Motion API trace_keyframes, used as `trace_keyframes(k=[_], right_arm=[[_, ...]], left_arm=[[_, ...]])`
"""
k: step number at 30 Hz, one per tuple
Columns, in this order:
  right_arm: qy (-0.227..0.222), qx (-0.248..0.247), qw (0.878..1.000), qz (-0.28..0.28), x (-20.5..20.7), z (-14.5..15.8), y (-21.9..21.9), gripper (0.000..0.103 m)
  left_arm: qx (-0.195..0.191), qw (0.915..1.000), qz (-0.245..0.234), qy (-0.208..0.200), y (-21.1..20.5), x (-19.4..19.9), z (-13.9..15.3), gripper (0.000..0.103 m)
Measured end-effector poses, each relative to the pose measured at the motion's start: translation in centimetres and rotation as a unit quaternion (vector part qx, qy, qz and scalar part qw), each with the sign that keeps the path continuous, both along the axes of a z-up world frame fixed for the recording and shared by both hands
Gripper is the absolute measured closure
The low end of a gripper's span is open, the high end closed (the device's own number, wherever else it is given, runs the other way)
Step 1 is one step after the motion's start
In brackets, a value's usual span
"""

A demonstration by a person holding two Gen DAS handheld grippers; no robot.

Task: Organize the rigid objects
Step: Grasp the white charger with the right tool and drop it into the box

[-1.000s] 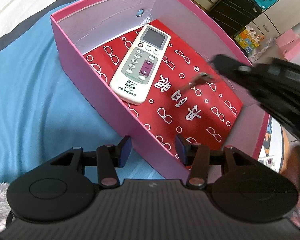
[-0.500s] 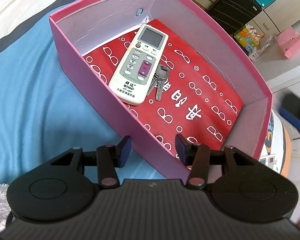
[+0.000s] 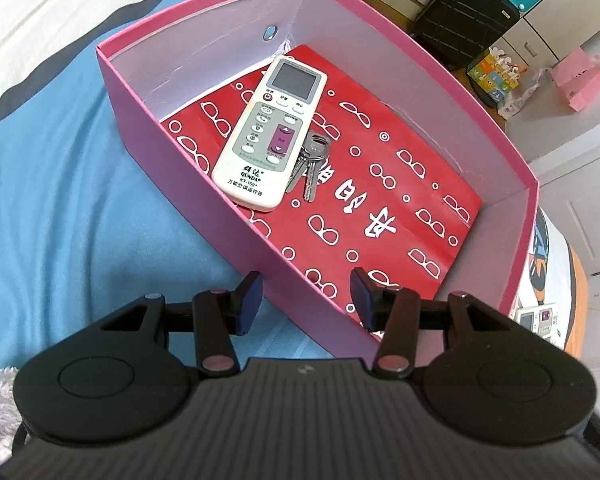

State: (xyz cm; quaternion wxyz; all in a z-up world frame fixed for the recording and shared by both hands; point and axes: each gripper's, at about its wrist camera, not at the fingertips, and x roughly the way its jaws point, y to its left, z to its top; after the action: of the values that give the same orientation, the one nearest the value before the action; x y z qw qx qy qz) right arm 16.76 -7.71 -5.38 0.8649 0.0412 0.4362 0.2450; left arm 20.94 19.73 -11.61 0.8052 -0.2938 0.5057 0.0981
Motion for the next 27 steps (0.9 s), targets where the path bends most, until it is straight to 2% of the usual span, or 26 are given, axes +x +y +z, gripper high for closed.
trace_keyframes(k=[4,6,8,11,13,16,19,23,27], right_arm=[[0.013,-0.03,0.999,0.003,-1.5,-3.2,0.7,0.04],[0.009,-0.073,0.997,0.018,-1.5,-4.4,1.8,0.04],[-0.002,-0.093,0.996,0.017,-1.5,-5.1,2.2,0.04],[0.011,-0.103,0.994,0.043,-1.6,-6.0,3.0,0.04],[0.004,-0.119,0.991,0.054,-1.7,-6.3,3.5,0.04],[-0.005,-0.15,0.988,0.045,-1.6,-7.0,3.6,0.04],[0.002,-0.155,0.987,0.034,-1.4,-7.4,3.3,0.04],[0.024,-0.136,0.99,0.032,-0.5,-7.3,2.7,0.041],[0.028,-0.118,0.992,0.03,-0.7,-6.9,2.4,0.041]], left_arm=[[-0.001,1.0,0.0,-0.002,-0.1,0.0,0.1,0.057],[-0.003,1.0,0.001,-0.001,-0.1,0.0,0.1,0.057],[-0.011,0.9999,-0.002,-0.001,0.0,0.0,0.1,0.057],[-0.021,0.9998,-0.002,0.001,0.1,0.1,0.0,0.057],[-0.022,0.9998,-0.003,0.0,0.0,0.0,0.0,0.057],[-0.03,0.9995,-0.008,-0.001,-0.3,0.0,0.0,0.057],[-0.03,0.9994,-0.017,-0.005,-0.7,0.2,0.0,0.056],[-0.039,0.9988,-0.026,-0.013,-0.7,0.0,0.1,0.056],[-0.043,0.9982,-0.037,-0.02,-0.6,-0.2,0.3,0.055]])
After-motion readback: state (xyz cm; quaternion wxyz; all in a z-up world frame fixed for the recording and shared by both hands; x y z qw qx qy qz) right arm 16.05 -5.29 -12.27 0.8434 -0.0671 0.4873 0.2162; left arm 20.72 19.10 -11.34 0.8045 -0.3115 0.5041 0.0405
